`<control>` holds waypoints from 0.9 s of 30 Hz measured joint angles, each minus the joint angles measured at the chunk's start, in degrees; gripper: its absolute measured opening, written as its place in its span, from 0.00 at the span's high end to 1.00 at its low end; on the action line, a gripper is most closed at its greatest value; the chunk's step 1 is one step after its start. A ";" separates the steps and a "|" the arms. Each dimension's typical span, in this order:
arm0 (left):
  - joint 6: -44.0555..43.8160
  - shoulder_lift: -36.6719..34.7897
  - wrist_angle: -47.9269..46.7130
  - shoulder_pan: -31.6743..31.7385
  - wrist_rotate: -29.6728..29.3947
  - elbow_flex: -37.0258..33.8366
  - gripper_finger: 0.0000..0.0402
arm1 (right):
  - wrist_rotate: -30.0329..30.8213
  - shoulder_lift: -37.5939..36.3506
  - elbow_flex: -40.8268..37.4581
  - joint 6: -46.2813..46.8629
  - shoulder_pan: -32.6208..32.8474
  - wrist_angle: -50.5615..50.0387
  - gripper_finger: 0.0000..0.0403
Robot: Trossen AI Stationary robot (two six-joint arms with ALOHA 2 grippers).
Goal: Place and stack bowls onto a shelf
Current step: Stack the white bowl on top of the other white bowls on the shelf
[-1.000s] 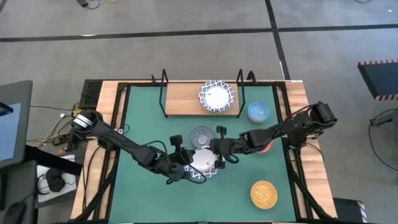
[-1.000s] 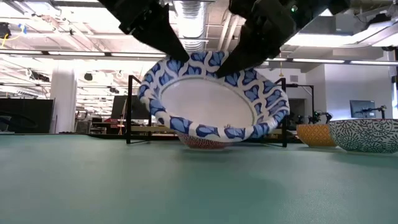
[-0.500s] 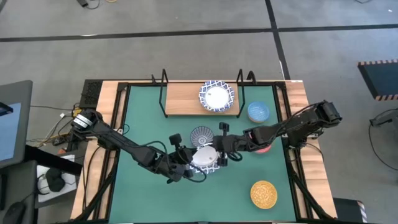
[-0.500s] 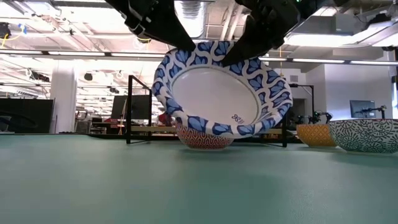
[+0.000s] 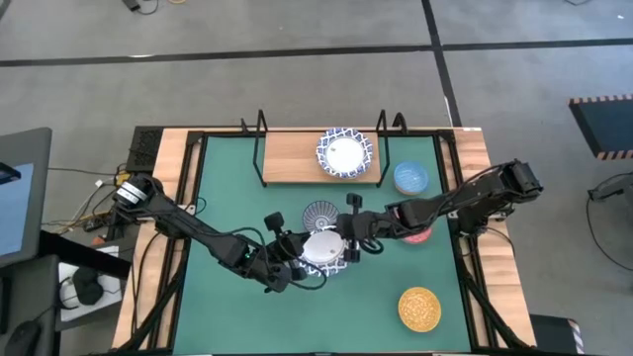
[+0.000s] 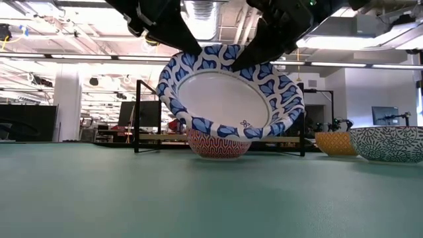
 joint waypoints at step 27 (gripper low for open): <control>-0.72 0.02 2.65 0.57 -1.84 -2.37 1.00 | 1.38 0.02 -0.04 2.85 -2.11 2.50 0.95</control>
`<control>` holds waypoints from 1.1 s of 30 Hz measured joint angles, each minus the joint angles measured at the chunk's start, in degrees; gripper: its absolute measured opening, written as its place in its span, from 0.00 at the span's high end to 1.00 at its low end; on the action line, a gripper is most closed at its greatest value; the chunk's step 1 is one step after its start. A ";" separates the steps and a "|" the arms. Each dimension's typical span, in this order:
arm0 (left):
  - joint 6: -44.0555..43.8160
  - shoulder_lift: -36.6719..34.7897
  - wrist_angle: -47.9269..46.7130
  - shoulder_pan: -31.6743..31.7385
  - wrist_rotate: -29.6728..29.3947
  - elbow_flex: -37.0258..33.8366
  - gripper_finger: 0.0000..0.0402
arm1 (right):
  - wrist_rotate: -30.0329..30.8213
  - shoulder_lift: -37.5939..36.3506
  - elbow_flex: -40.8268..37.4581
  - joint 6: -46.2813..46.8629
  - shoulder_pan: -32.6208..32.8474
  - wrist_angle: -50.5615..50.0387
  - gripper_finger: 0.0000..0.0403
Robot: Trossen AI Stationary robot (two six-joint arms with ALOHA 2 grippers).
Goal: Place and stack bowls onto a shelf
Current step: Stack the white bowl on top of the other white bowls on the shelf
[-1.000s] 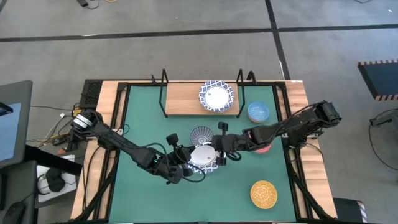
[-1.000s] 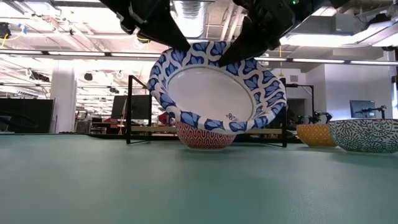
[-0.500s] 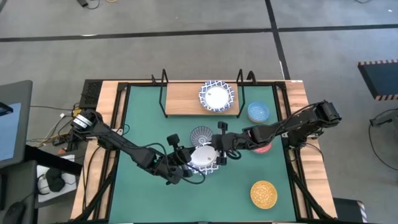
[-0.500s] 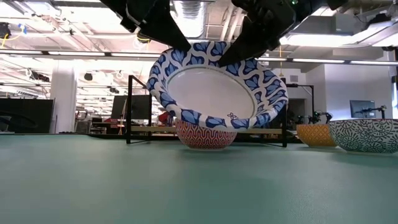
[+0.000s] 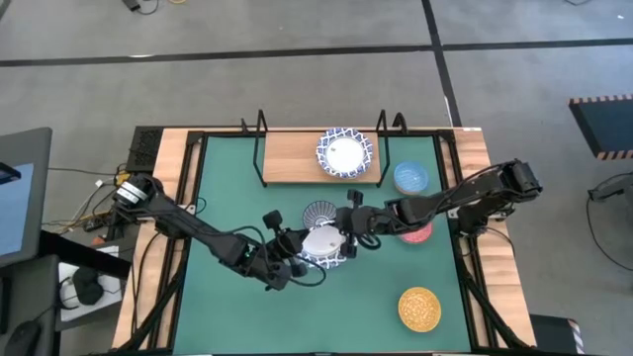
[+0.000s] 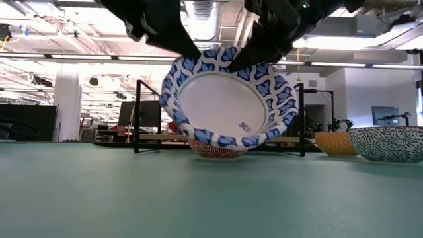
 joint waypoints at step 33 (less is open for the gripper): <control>-13.52 0.09 -5.40 3.61 6.39 -5.17 0.71 | -5.21 8.11 -0.05 -2.86 -0.40 7.07 0.95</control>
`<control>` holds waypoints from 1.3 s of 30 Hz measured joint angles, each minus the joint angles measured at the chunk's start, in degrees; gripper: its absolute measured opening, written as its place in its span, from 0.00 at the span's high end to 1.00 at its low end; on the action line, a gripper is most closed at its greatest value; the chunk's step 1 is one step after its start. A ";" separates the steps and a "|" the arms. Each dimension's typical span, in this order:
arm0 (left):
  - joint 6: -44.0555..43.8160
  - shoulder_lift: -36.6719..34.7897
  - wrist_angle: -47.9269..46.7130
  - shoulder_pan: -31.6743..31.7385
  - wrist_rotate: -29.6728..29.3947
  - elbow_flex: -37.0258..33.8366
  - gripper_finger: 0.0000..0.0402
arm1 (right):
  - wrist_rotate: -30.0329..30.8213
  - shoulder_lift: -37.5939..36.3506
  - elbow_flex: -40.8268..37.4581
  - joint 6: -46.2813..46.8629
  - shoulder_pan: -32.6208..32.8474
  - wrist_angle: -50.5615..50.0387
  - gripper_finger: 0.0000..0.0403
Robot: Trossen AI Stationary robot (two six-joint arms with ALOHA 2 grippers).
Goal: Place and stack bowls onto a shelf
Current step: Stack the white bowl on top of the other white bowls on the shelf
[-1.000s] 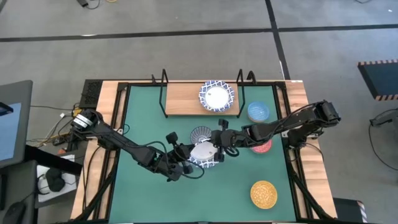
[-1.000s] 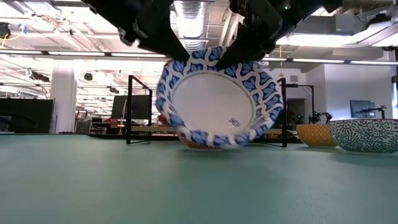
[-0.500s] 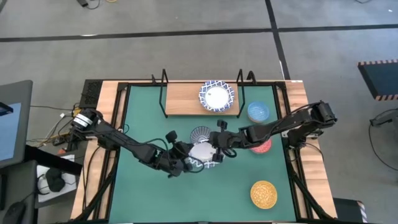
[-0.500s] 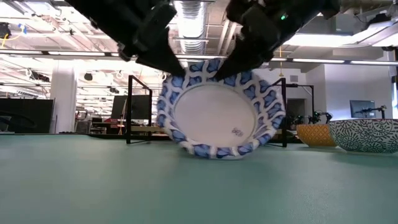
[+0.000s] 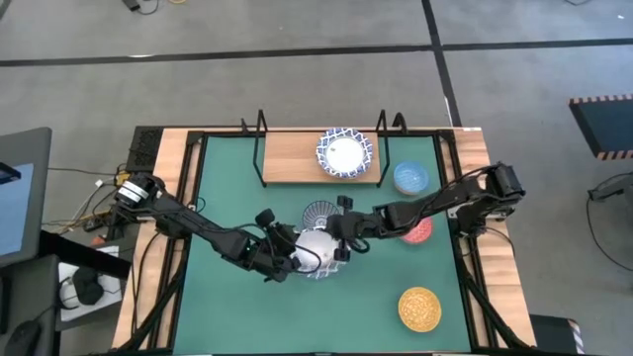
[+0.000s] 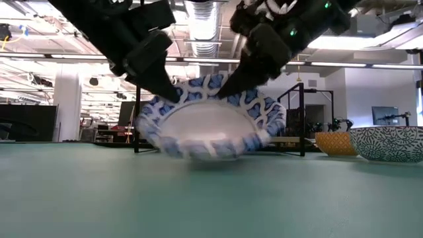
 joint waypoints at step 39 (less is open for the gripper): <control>10.07 -25.31 -4.60 -1.01 -11.77 0.20 0.46 | -35.11 -6.97 10.55 -4.86 -58.08 -18.85 0.85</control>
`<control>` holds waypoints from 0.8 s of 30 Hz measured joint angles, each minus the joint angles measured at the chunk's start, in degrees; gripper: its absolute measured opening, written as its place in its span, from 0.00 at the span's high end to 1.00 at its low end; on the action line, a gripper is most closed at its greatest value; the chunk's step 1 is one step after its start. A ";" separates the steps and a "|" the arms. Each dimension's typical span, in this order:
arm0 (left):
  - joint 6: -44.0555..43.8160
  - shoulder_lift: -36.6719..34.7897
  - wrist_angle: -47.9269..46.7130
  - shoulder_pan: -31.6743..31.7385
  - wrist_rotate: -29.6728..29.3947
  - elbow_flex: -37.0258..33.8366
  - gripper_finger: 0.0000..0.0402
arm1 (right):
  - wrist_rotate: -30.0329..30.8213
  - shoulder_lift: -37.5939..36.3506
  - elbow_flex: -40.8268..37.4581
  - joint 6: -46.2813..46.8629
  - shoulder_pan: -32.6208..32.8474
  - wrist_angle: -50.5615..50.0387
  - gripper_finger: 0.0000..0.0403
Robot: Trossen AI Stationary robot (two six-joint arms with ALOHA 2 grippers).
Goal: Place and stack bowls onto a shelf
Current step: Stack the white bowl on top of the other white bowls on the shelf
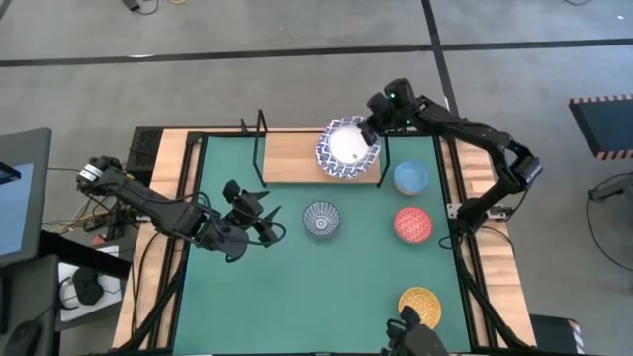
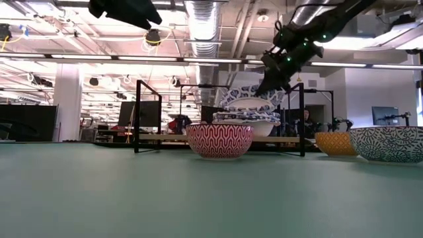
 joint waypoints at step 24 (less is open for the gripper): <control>-1.70 0.00 -0.07 0.60 -1.42 0.02 0.46 | 8.22 -0.39 -3.88 -2.69 4.89 1.07 0.56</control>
